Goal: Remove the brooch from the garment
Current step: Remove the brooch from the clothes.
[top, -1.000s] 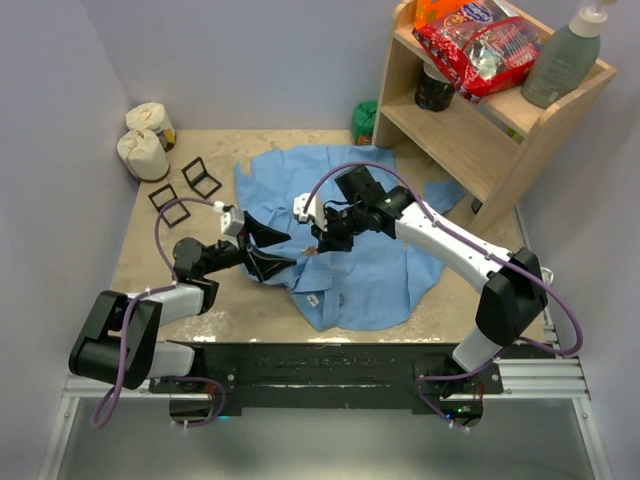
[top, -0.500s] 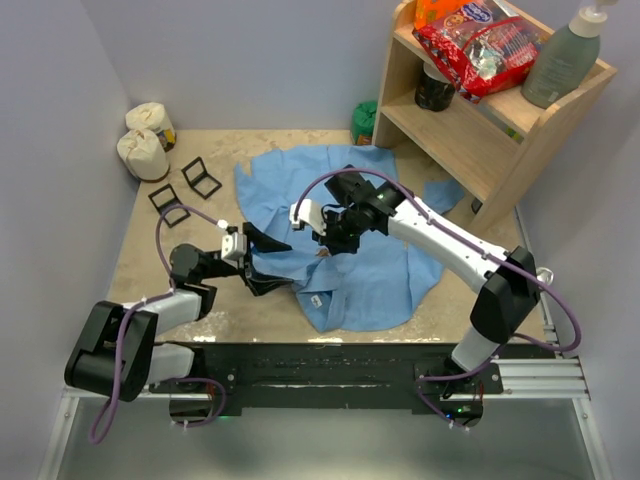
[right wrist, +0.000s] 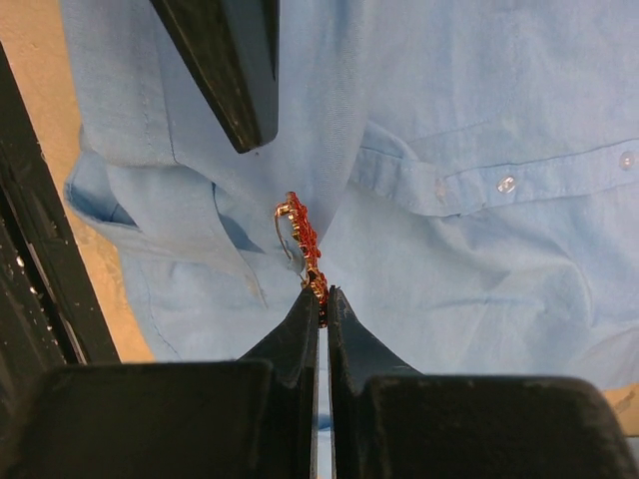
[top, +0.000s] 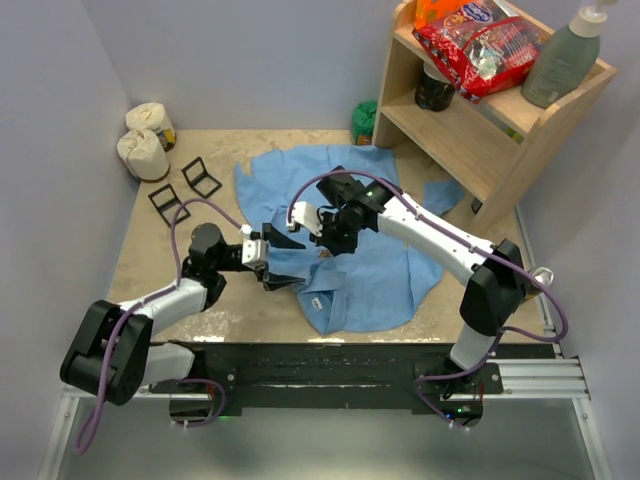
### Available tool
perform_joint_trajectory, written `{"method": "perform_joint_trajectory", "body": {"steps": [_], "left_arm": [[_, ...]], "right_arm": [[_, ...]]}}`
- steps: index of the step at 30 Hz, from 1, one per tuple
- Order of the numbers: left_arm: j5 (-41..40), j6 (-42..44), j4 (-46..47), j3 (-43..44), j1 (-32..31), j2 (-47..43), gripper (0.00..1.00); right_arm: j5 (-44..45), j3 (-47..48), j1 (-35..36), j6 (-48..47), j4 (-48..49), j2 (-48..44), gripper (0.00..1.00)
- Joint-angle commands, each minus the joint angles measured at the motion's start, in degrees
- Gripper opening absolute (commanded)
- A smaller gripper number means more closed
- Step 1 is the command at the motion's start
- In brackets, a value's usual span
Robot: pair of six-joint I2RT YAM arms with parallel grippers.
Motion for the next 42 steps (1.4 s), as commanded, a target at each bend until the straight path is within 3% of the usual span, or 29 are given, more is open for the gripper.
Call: {"method": "perform_joint_trajectory", "body": {"steps": [1, 3, 11, 14, 15, 36, 42], "left_arm": [[-2.43, 14.77, -18.57, 4.28, -0.62, -1.32, 0.74], [-2.61, 17.51, -22.88, 4.90, -0.62, -1.50, 0.68], [-4.28, 18.74, -25.52, 4.46, -0.62, -1.94, 0.40], [-4.28, 19.79, -27.37, 4.90, -0.62, -2.20, 0.19], [-4.28, 20.41, -28.16, 5.07, -0.62, -2.20, 0.02], [1.25, 27.71, -39.59, 6.30, 7.29, -5.63, 0.00], [1.87, 32.36, -45.21, 7.45, 10.27, -6.42, 0.00]], "right_arm": [[1.22, 3.45, 0.29, 1.04, 0.19, -0.76, 0.00], [1.04, 3.54, 0.29, 1.39, 0.64, -1.11, 0.00], [-0.19, 3.81, 0.20, 1.84, 1.25, -1.64, 0.00], [-0.54, 3.90, 0.29, 2.01, 1.34, -1.72, 0.00], [-0.71, 3.90, 0.29, 2.01, 1.52, -1.81, 0.00], [-0.89, -0.76, 0.20, -0.98, 7.93, -3.04, 0.00], [0.42, 0.20, 0.20, -1.94, 6.01, -1.73, 0.00]]}}
